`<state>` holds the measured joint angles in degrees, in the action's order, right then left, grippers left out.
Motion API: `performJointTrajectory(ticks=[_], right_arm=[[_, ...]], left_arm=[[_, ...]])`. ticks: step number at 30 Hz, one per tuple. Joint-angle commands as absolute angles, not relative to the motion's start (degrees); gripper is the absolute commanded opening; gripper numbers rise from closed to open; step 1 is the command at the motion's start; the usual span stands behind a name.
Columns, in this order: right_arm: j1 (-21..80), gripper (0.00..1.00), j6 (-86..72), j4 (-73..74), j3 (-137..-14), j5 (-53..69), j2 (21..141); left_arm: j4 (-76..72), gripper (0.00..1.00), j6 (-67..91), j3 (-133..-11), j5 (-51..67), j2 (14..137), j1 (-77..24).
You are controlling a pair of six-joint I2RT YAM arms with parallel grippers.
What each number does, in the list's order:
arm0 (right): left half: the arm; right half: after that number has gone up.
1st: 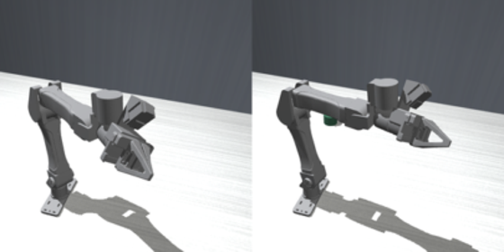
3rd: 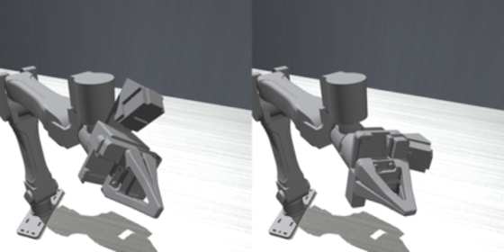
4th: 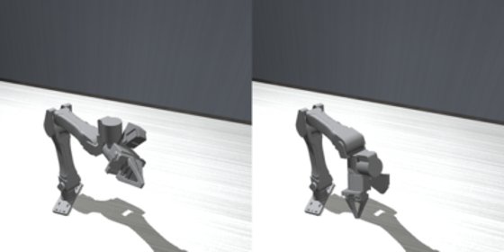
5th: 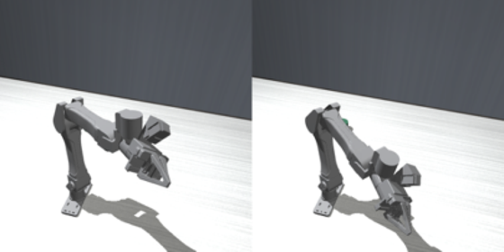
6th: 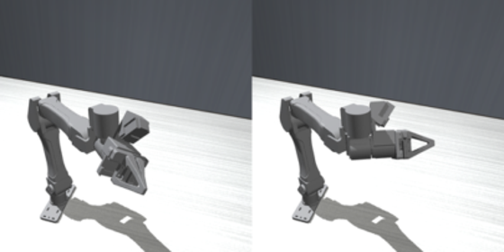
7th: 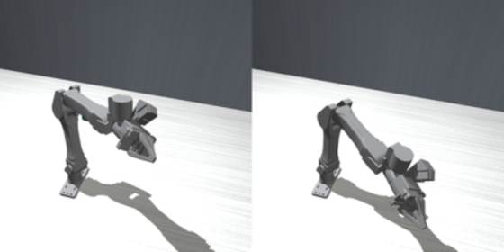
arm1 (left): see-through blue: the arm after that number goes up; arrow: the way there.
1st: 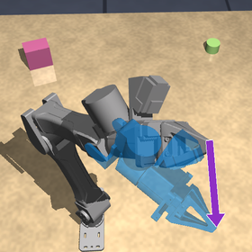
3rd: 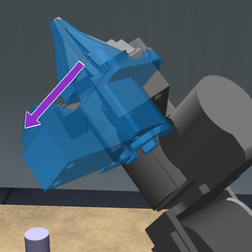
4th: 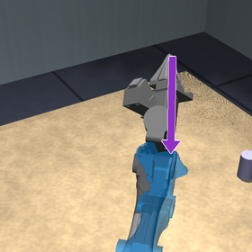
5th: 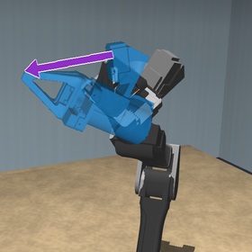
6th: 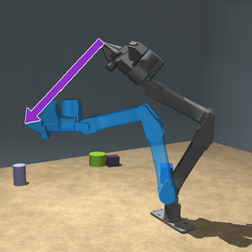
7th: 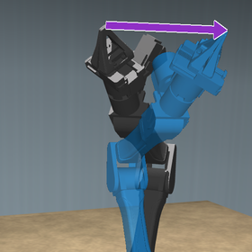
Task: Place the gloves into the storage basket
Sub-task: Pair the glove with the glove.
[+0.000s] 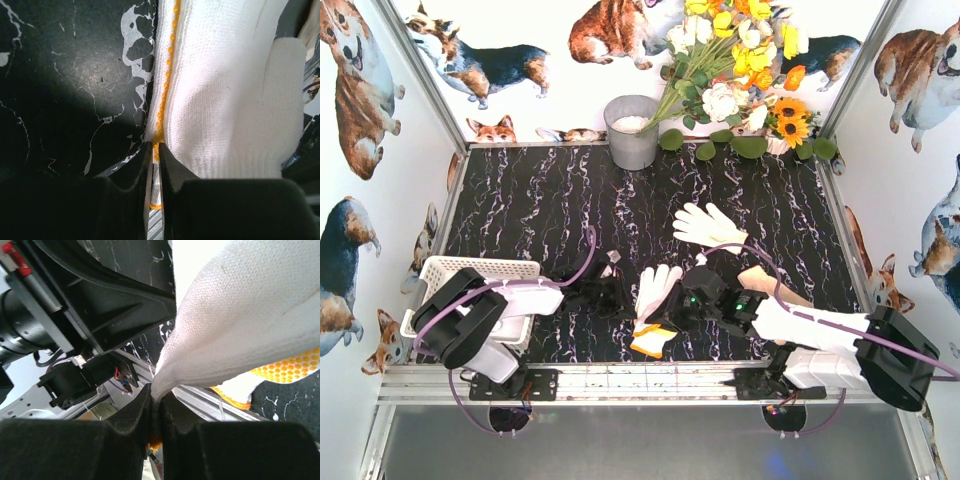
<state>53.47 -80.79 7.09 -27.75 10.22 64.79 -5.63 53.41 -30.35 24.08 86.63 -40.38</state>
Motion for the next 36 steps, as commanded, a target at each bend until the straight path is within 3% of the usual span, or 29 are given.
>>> performJointTrajectory(ticks=[1,29,32,36], right_arm=[[54.94,0.08,-82.7,0.1,-26.9,8.84,66.98],[56.8,0.07,-82.63,0.28,-23.41,10.42,73.23],[56.69,0.14,-82.03,1.28,-24.45,10.86,74.08],[56.6,0.33,-78.81,9.03,-28.4,9.82,73.05]], left_arm=[[-9.2,0.02,54.45,-29.82,25.35,87.79,-39.91],[-4.85,0.0,52.26,-31.51,24.08,87.54,-39.91],[-2.02,0.08,51.08,-32.47,22.9,85.92,-39.9],[4.7,0.27,48.57,-35.06,19.1,82.3,-39.9]])
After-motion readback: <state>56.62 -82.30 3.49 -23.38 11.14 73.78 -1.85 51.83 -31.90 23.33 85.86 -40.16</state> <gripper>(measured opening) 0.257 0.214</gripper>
